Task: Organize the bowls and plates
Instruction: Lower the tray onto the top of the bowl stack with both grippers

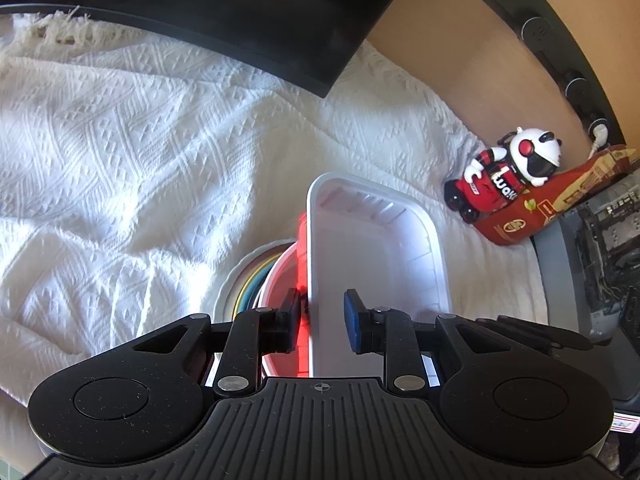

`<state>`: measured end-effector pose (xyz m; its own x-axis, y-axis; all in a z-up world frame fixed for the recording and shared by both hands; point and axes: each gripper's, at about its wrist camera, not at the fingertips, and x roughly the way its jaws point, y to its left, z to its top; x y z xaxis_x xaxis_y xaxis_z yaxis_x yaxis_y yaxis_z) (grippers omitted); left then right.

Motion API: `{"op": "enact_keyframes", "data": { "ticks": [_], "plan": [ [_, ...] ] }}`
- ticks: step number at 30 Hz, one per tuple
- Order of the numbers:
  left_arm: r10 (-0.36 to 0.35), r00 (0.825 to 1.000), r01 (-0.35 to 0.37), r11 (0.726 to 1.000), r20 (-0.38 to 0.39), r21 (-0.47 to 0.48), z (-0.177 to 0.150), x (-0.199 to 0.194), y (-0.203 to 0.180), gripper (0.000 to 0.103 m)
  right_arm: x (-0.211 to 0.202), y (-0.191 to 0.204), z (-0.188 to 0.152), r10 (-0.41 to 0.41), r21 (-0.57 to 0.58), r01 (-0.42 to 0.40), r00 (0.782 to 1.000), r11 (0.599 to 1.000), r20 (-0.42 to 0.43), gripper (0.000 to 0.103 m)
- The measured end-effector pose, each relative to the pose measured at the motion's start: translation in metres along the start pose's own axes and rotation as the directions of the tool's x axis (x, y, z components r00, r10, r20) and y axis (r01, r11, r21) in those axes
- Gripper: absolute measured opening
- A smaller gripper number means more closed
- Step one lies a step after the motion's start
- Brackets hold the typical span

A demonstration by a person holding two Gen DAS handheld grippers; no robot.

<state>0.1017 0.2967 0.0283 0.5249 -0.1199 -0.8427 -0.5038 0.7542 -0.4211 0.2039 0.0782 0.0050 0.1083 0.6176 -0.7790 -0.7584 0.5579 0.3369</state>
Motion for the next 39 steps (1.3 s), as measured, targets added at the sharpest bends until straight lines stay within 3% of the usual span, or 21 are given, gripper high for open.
{"op": "enact_keyframes", "data": {
  "ticks": [26, 39],
  "plan": [
    [-0.038, 0.999, 0.037, 0.998, -0.026, -0.040, -0.007, -0.007, 0.005, 0.026, -0.005, -0.004, -0.007, 0.030, 0.016, -0.030, 1.000, 0.999, 0.004, 0.031],
    [-0.086, 0.996, 0.087, 0.996, -0.025, 0.023, -0.002, -0.012, 0.012, 0.026, -0.015, -0.004, -0.011, -0.048, 0.092, 0.042, 0.997, 0.995, 0.059, 0.031]
  ]
}}
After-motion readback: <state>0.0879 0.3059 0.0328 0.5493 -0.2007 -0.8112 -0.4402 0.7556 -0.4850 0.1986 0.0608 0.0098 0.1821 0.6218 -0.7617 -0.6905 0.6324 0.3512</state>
